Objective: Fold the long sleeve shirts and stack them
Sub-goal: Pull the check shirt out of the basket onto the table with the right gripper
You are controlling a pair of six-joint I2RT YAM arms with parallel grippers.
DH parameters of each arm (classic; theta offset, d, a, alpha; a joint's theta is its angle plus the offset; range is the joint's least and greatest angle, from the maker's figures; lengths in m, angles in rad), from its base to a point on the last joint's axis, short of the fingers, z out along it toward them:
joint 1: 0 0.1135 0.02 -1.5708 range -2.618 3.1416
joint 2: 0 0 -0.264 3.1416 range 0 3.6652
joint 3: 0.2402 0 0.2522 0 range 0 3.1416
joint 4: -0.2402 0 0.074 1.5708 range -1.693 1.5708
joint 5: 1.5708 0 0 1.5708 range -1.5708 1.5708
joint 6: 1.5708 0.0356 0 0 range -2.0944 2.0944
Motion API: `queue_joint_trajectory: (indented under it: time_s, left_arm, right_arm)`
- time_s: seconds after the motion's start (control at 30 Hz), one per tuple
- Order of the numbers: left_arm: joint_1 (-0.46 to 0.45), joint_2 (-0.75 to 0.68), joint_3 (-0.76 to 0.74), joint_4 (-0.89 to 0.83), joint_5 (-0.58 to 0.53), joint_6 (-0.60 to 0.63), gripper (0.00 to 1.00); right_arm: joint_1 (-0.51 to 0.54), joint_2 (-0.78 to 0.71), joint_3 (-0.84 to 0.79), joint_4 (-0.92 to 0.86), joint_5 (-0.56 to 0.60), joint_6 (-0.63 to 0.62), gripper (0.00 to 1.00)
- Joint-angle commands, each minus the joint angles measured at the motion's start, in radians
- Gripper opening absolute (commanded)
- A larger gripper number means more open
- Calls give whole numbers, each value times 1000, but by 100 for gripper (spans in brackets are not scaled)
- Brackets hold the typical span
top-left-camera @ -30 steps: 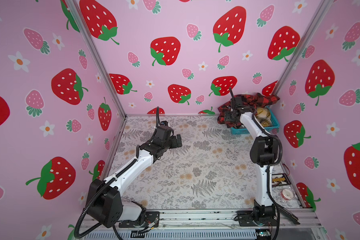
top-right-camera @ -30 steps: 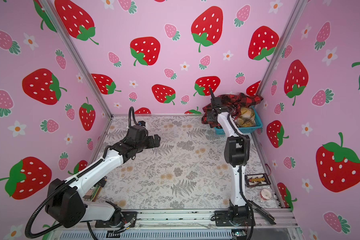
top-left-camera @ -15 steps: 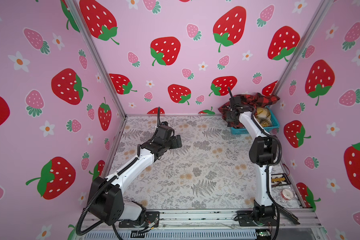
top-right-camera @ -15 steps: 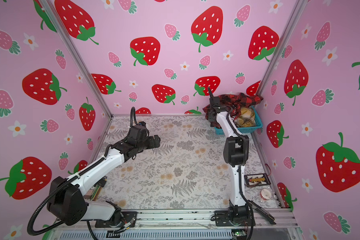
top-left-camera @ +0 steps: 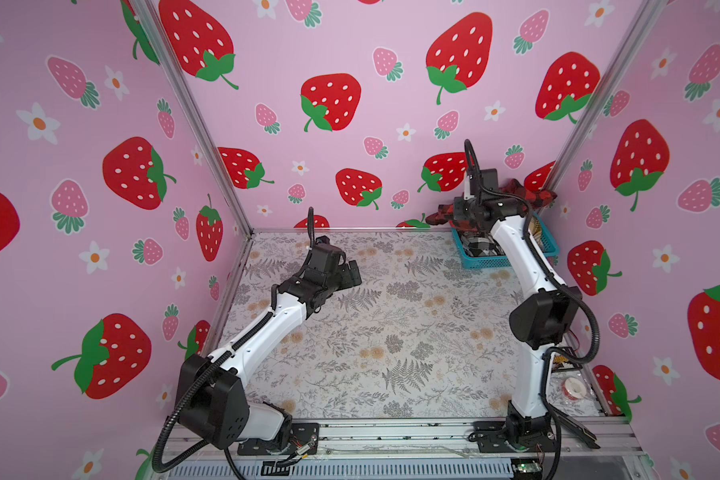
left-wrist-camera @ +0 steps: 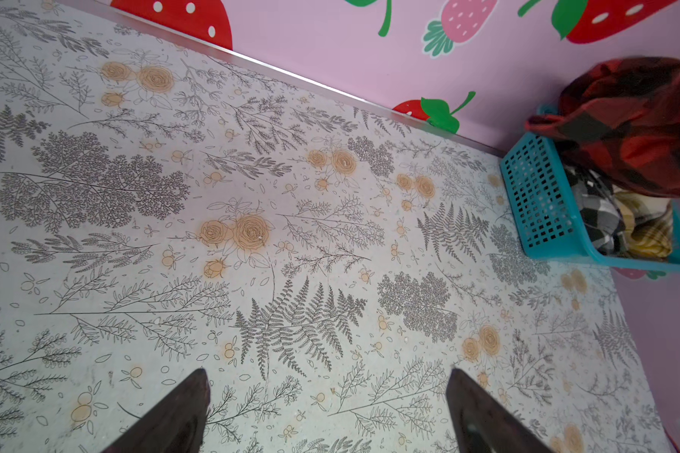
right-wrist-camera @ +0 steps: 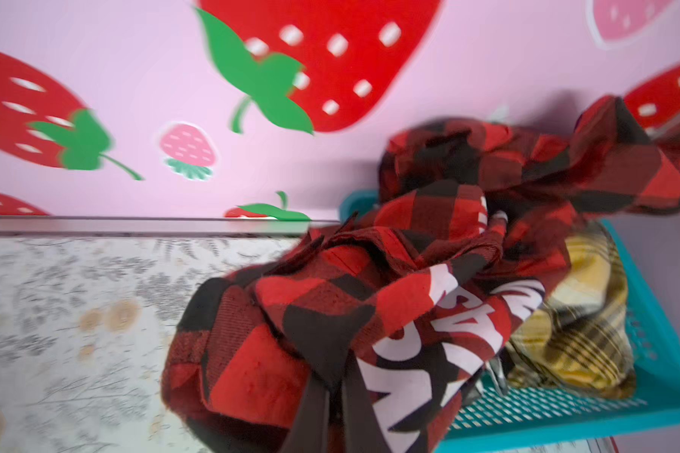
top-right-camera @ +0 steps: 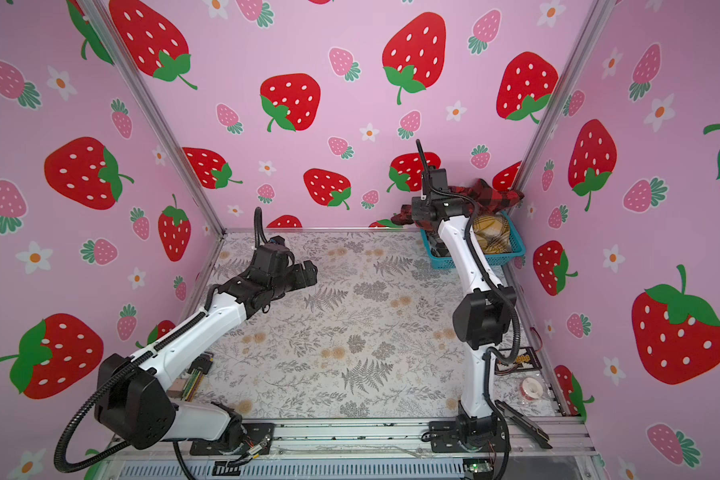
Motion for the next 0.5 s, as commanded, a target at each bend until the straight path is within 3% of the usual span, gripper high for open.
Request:
queue_joint_trajectory:
  time_s: [0.0,0.1,0.23,0.3,0.47]
  left_arm:
    - [45,2,43,-24,-35,-84,93]
    - [75,-22,27,-66,-101,-124,92]
    - [126,-92,-34,-98,-154,-161,92]
    - [149,-139,-70,-99,-165,-168,92]
    - [177,-211,-122,-114,-174,-159,93]
  right_arm:
    - [136,-74,165,2,-247,-82,0]
    - [179,-159,174,83,-510,-22,0]
    - [192,-339,-21,344,-717,115,0]
    - [190,-414,-119,421,-686,142,0]
    - [174,-493,-347,415,-483,184,0]
